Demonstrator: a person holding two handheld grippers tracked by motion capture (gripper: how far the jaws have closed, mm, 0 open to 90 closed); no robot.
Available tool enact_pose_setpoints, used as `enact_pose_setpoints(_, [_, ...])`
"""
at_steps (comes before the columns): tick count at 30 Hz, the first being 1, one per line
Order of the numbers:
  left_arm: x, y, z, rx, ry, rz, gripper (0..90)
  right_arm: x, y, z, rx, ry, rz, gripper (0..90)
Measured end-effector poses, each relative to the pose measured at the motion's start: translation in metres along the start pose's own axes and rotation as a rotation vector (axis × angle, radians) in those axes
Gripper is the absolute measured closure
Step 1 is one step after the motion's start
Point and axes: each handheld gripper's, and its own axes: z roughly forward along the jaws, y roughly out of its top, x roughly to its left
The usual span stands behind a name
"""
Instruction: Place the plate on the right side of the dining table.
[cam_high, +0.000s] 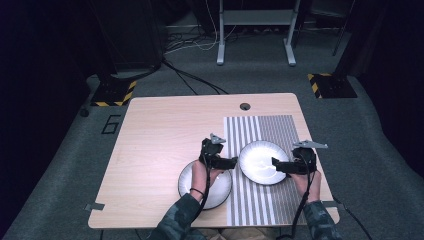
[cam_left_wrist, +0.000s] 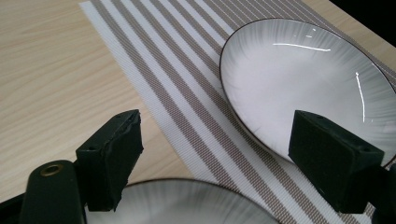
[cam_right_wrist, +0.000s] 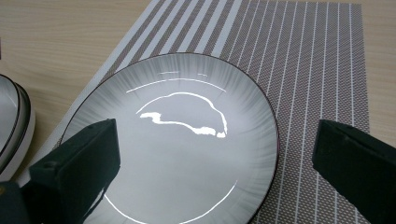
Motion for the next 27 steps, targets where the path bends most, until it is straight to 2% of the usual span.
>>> enact_pose_setpoints(7, [0.024,-0.021,-0.028,-0.018,0.048,-0.029,16.1,0.001,-0.01,-0.014,-0.011,-0.005,0.008,0.2])
enact_pose_setpoints(12, [0.041,-0.036,-0.048,-0.047,0.086,-0.071,15.5,-0.002,-0.02,-0.019,0.001,-0.014,0.017,0.1])
enact_pose_setpoints(18, [0.063,-0.062,-0.07,-0.08,0.126,-0.145,15.1,-0.006,-0.033,-0.027,0.013,-0.035,0.027,0.0])
enact_pose_setpoints(22, [0.078,-0.079,-0.087,-0.114,0.165,-0.184,15.0,-0.012,-0.042,-0.032,0.014,-0.049,0.046,0.0])
enact_pose_setpoints(24, [0.085,-0.089,-0.095,-0.134,0.187,-0.216,14.9,-0.016,-0.047,-0.033,0.017,-0.056,0.058,0.0])
enact_pose_setpoints(27, [0.096,-0.101,-0.106,-0.144,0.222,-0.253,14.7,-0.021,-0.055,-0.033,0.041,-0.077,0.063,0.0])
